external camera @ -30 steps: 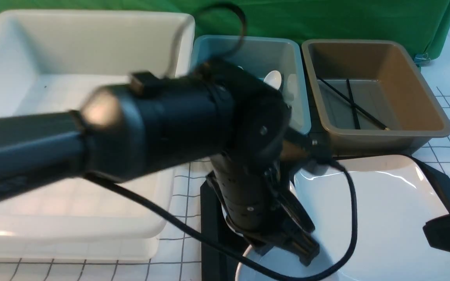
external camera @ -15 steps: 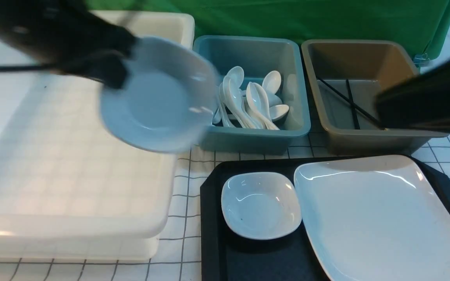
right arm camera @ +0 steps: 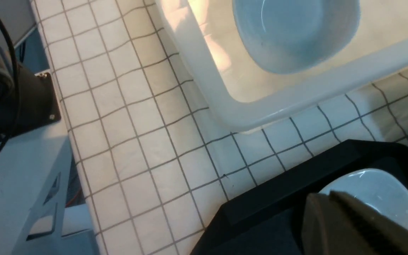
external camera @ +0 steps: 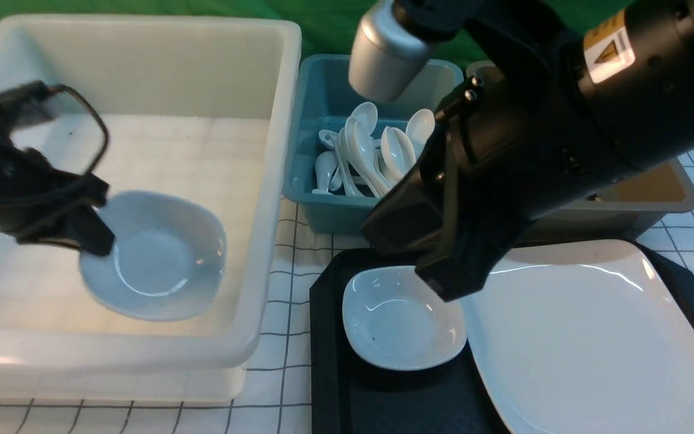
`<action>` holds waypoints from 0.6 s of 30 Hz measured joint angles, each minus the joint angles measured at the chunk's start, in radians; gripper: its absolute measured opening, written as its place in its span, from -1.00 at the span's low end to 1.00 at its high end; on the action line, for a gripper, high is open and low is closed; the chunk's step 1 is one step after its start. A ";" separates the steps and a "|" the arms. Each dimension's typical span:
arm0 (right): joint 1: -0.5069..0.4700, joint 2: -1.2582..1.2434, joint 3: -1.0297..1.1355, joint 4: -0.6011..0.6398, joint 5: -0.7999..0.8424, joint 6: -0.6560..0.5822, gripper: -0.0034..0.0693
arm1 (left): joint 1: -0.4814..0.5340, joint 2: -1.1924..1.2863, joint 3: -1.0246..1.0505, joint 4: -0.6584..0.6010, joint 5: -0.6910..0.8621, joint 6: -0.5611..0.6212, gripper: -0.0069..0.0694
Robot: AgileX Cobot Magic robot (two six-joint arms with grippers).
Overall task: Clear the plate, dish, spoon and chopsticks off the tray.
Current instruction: Use the left arm to put the small plate into the large storage box on the left, then use the left arm to grab a small plate from the dinner plate
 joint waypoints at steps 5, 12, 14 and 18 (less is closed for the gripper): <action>0.000 -0.003 -0.001 -0.001 -0.019 0.016 -0.86 | -0.083 0.074 0.000 0.121 -0.041 -0.085 -0.36; 0.000 -0.037 -0.001 -0.067 -0.004 0.064 -0.82 | -0.106 0.063 -0.055 0.261 -0.041 -0.182 0.29; 0.000 -0.057 -0.001 -0.152 0.010 0.118 -0.81 | -0.106 0.030 -0.120 0.308 -0.001 -0.233 0.34; 0.000 -0.103 -0.001 -0.380 0.105 0.236 -0.81 | -0.129 -0.052 -0.248 0.318 0.077 -0.274 0.21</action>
